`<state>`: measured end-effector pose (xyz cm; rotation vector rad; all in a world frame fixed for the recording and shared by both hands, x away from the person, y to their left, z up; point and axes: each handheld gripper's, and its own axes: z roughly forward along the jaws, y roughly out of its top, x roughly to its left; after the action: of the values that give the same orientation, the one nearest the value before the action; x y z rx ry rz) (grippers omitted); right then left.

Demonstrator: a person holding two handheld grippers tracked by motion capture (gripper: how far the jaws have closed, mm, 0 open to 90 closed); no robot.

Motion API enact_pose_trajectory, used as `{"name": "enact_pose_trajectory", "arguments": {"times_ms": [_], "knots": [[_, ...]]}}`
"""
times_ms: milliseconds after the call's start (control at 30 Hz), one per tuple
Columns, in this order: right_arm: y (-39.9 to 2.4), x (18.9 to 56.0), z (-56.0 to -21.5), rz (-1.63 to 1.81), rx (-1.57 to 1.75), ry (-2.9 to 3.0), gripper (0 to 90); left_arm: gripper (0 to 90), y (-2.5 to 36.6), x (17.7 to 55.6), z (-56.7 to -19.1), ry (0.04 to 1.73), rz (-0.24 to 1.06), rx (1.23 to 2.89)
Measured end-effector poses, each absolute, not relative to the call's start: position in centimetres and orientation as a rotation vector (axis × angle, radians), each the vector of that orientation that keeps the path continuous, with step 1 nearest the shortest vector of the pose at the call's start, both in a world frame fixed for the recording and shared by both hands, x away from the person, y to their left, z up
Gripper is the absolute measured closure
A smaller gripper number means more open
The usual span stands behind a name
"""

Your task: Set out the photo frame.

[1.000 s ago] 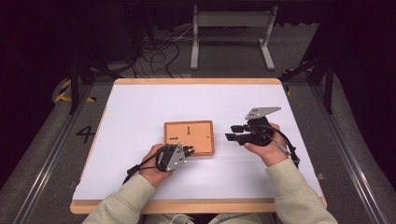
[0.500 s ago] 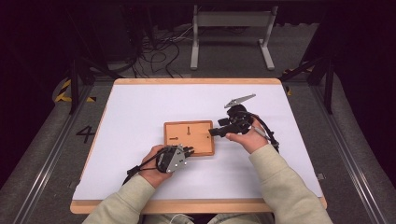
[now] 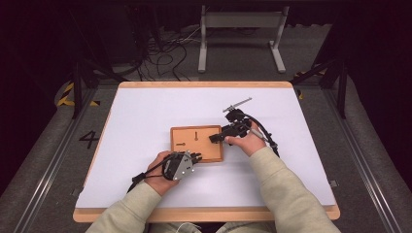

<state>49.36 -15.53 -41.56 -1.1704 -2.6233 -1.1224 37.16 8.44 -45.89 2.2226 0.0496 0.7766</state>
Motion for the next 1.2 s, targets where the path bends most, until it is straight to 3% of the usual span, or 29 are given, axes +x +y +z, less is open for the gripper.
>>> {"name": "enact_pose_trajectory", "arguments": {"times_ms": [300,533,633,867,967,1200], "knots": [[-14.4,50.1,-42.8,-1.118,-1.141,-2.558,21.9,83.8,8.5,37.2,-45.9,0.049,0.776,2.221],[-14.3,50.3,-43.1,-1.11,-1.083,-2.536,27.7,82.9,8.6,37.4,-45.6,0.108,0.717,2.224],[-14.6,50.2,-42.9,-1.115,-1.066,-2.541,29.8,68.4,9.1,37.3,-45.3,0.175,0.616,2.227],[-14.6,49.6,-42.4,-1.126,-1.032,-2.588,31.9,55.8,11.4,36.5,-44.6,0.28,0.49,2.2],[-14.7,49.3,-42.0,-1.136,-1.011,-2.613,33.6,45.6,12.3,36.4,-44.6,0.333,0.441,2.202],[-14.8,48.2,-41.1,-1.154,-0.958,-2.686,37.4,42.1,14.5,35.6,-44.1,0.399,0.366,2.153]]}}
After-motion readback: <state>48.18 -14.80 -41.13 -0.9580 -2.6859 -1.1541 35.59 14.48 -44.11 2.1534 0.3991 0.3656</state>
